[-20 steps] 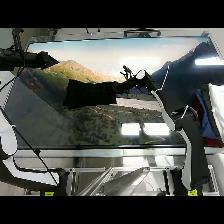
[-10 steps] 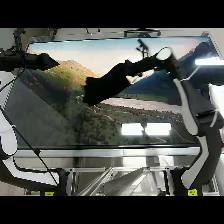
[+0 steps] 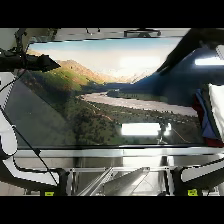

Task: Fold the shirts.

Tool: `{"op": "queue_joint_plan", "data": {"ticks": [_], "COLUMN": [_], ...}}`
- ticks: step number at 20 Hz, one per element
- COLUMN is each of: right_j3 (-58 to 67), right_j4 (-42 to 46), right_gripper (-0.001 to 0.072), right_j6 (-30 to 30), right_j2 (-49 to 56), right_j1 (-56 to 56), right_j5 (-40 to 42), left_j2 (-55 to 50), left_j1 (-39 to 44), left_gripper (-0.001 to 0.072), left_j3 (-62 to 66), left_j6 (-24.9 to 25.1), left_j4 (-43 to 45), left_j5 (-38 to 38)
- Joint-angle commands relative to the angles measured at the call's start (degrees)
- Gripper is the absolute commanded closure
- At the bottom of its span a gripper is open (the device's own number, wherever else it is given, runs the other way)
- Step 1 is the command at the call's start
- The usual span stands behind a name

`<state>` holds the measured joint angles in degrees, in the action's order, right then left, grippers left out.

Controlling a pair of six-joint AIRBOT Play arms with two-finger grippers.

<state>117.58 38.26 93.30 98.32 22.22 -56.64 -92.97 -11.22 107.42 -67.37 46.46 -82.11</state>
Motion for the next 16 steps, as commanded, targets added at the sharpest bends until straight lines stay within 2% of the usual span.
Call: {"op": "queue_joint_plan", "data": {"ticks": [1,3,5,8,12,16], "right_j3": [1.18,1.16,0.52,-7.72,-27.06,-46.36], "right_j4": [-5.70,-0.22,8.28,25.40,36.35,45.86], "right_gripper": [0.0694,0.0695,0.0695,0.0697,0.0694,0.0686], "right_j6": [1.79,7.91,12.41,11.37,10.01,9.97], "right_j2": [-4.15,-7.54,-10.43,-16.57,-26.29,-31.47], "right_j1": [13.35,21.38,28.83,34.49,40.04,43.23], "right_j5": [0.24,-6.43,-16.96,-29.03,-29.81,-27.93], "left_j2": [-0.07,-0.07,-0.07,-0.07,-0.07,-0.07], "left_j1": [0.02,0.02,0.02,0.02,0.02,0.81], "left_gripper": [0.0691,0.0692,0.0692,0.0692,0.0692,0.0692], "left_j3": [-1.22,-3.52,-6.12,-8.79,-9.42,-9.42], "left_j6": [-0.20,-0.20,-0.20,-0.20,-0.20,-0.17], "left_j4": [-0.13,-0.15,-0.17,-0.22,-0.59,-1.81], "left_j5": [-0.48,-0.92,-1.31,-1.33,-1.66,-1.92]}}
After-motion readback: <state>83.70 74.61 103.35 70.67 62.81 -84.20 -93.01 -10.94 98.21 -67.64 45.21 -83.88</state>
